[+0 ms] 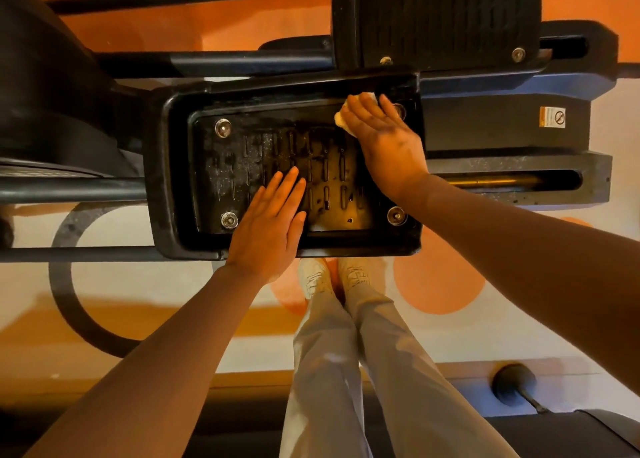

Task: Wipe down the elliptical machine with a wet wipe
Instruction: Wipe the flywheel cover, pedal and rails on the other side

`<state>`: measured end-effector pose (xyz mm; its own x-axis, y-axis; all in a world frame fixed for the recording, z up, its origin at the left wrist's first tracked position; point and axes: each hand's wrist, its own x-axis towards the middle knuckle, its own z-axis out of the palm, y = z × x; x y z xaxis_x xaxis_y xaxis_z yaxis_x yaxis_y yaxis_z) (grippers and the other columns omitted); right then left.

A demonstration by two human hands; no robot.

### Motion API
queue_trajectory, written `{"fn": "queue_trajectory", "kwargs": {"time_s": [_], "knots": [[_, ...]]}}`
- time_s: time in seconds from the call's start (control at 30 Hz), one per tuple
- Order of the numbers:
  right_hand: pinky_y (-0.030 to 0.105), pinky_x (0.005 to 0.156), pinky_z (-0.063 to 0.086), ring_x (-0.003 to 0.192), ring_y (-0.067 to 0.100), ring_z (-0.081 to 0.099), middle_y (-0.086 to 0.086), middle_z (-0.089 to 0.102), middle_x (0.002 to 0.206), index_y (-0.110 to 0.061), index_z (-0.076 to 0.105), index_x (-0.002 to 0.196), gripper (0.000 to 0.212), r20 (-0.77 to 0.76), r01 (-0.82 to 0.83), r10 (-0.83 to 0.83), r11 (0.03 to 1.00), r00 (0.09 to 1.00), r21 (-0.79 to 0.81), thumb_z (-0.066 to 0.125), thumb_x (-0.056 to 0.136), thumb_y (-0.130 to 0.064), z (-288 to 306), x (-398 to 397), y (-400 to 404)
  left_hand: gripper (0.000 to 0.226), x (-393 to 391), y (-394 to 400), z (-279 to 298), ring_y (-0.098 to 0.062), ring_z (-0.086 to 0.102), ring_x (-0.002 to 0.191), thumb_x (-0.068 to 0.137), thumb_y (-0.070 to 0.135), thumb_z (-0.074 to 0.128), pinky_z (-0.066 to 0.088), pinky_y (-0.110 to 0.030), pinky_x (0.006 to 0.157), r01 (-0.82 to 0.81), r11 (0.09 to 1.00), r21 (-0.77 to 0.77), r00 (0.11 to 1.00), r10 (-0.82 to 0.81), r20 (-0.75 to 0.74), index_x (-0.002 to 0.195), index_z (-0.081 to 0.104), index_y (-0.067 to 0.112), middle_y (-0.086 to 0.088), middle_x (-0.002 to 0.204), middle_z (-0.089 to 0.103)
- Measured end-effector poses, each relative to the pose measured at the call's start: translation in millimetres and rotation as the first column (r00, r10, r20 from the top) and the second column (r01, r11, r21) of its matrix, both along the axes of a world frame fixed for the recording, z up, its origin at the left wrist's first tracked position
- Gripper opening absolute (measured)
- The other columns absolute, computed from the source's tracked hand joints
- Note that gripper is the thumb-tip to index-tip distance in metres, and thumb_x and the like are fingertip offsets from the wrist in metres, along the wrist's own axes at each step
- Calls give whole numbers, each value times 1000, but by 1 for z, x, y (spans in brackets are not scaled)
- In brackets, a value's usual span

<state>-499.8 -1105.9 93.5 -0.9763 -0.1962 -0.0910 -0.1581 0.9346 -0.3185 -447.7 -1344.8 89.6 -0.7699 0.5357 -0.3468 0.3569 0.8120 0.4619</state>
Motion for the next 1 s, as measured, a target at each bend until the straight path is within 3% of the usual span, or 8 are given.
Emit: {"fn": "queue_trajectory", "kwargs": {"time_s": [0.13,0.3,0.43,0.63,0.7,0.77,0.87,1.0], "knots": [[30,117,4,148,26,17,12,24,159,-8,26,152,60,52,-64,62,997,997,44,46,97,4,-2,-5,-5,60,-7,-6,0,-21,10,152,104,42,15,8,-37,123,62,998,-28,998,-63,-10,155,27,13,-3,164,16],[40,109,28,131,34,49,20,54,138,0,52,136,51,-56,-60,68,989,996,138,43,99,-34,4,2,3,60,-11,-12,-1,-19,9,152,104,43,14,7,-37,123,106,994,-22,994,-106,3,155,24,15,-1,164,15],[45,96,47,120,39,58,19,62,127,-3,62,127,37,-112,5,3,997,994,78,64,91,-12,5,-7,-12,57,-18,-21,-5,-17,8,152,105,42,16,9,-36,123,182,983,5,983,-182,-10,155,24,15,0,164,13],[41,102,35,123,38,55,21,59,132,0,60,128,52,-82,41,-30,989,996,143,75,78,4,1,15,-28,57,-33,-43,-11,-15,2,152,105,41,16,5,-34,123,188,982,1,982,-188,-13,156,21,16,0,165,9],[47,108,35,129,39,48,24,52,139,2,53,135,49,-26,40,-37,988,999,148,66,87,-1,3,40,-32,56,-40,-50,-12,-17,3,152,105,40,18,7,-36,122,197,980,-6,980,-197,-34,156,21,17,-2,164,10],[49,112,33,137,38,39,24,43,145,4,46,140,46,76,55,-66,989,995,139,45,99,-16,13,68,-40,57,-46,-53,-11,-17,3,151,105,42,16,7,-36,122,225,974,4,974,-225,-25,156,21,18,-2,164,11],[40,116,10,145,28,12,19,25,156,1,29,148,62,280,91,-131,984,951,151,17,100,-36,32,96,-55,59,-52,-57,-11,-15,-1,151,103,45,12,4,-34,121,265,964,17,964,-265,-11,156,16,19,0,165,7],[41,119,5,148,28,2,18,10,161,-2,12,152,72,326,102,-180,965,928,242,7,99,-50,33,93,-65,58,-54,-60,-13,-14,-3,151,104,44,14,2,-33,121,273,962,26,962,-273,-5,156,13,20,1,165,5]]}}
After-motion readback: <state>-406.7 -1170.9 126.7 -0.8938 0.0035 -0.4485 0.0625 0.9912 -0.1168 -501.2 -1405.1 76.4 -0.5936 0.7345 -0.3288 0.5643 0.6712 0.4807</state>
